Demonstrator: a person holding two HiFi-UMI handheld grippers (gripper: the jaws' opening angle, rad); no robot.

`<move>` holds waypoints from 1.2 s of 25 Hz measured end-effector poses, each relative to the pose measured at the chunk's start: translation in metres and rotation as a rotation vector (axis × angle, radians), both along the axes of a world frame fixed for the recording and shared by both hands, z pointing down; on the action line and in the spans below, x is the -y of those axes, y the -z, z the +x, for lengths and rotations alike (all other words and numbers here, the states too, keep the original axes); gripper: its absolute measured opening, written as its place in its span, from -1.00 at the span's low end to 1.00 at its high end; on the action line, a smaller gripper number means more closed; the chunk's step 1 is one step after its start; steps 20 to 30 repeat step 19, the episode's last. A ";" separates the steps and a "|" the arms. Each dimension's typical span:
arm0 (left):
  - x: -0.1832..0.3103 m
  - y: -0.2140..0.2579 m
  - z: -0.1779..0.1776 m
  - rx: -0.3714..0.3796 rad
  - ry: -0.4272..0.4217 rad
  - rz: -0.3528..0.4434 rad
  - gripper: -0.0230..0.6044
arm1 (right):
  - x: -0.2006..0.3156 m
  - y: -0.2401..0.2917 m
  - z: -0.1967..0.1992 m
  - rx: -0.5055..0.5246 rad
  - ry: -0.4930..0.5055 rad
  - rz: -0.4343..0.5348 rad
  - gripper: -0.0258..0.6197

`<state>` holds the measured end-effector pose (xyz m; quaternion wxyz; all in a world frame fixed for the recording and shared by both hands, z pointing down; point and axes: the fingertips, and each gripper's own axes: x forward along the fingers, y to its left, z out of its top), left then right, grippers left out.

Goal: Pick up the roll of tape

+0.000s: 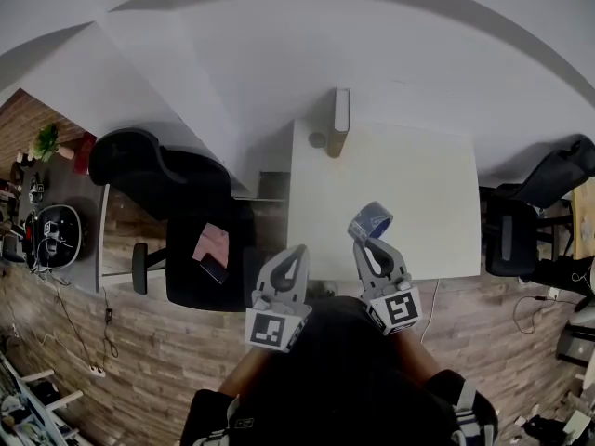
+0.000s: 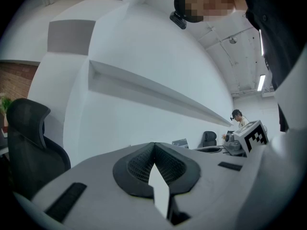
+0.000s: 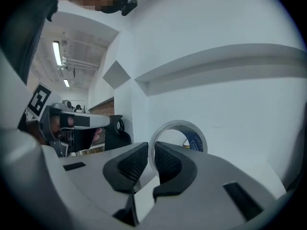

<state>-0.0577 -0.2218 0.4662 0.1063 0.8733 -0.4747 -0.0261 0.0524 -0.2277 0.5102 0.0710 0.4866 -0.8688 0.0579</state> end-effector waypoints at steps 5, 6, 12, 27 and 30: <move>-0.004 0.001 -0.001 -0.006 0.002 0.006 -0.87 | -0.005 0.005 -0.001 -0.002 0.013 0.018 -0.74; -0.005 0.000 -0.001 -0.007 0.000 0.002 -0.87 | -0.006 0.006 -0.002 0.004 0.010 0.017 -0.74; -0.007 -0.001 0.000 -0.007 -0.003 0.000 -0.87 | -0.007 0.009 -0.002 0.011 0.005 0.015 -0.74; -0.011 0.000 0.002 0.000 -0.010 -0.001 -0.87 | -0.009 0.017 -0.002 0.035 -0.003 0.031 -0.74; -0.011 0.000 0.002 0.000 -0.010 -0.001 -0.87 | -0.009 0.017 -0.002 0.035 -0.003 0.031 -0.74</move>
